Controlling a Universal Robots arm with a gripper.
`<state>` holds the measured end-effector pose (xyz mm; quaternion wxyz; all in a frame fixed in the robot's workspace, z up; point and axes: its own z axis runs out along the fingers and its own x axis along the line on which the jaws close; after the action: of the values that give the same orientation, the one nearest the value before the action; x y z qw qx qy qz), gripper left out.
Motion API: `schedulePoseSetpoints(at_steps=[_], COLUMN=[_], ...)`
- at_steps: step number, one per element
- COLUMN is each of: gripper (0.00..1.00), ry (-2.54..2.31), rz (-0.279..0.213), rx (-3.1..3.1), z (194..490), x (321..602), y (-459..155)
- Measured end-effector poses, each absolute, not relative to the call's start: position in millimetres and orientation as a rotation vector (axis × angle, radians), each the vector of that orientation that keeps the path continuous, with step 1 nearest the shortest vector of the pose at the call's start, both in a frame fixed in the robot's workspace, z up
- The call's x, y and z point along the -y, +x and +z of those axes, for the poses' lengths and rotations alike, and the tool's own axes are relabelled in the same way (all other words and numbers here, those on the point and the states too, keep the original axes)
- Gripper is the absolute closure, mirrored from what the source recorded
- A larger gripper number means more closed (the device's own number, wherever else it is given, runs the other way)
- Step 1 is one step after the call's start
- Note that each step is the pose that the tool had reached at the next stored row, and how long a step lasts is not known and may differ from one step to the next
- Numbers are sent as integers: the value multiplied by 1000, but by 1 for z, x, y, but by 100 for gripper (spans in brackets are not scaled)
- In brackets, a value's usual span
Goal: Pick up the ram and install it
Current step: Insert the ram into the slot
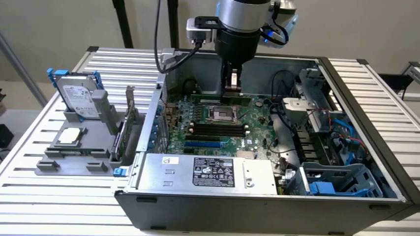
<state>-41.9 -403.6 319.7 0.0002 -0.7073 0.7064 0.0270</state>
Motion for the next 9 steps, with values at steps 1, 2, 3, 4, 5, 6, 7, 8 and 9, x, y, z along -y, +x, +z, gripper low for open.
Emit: schedulePoseSetpoints(at_steps=[1, 2, 3, 4, 5, 6, 7, 8, 9], gripper=[86, 86, 86, 86, 86, 86, 86, 86, 86], ry=[-2222, -2222, -2222, -2221, -2220, -2219, -2218, -2217, -2216], rz=[84, 83, 83, 83, 82, 82, 82, 82, 82], rx=[-2219, -2220, -2220, -2221, -2222, -2223, -2224, -2225, -2225], z=[318, 316, 314, 312, 310, 309, 307, 305, 303], x=[404, 405, 405, 406, 406, 407, 407, 407, 407], y=[-42, -42, -42, -42, -42, -42, -42, -42, -42])
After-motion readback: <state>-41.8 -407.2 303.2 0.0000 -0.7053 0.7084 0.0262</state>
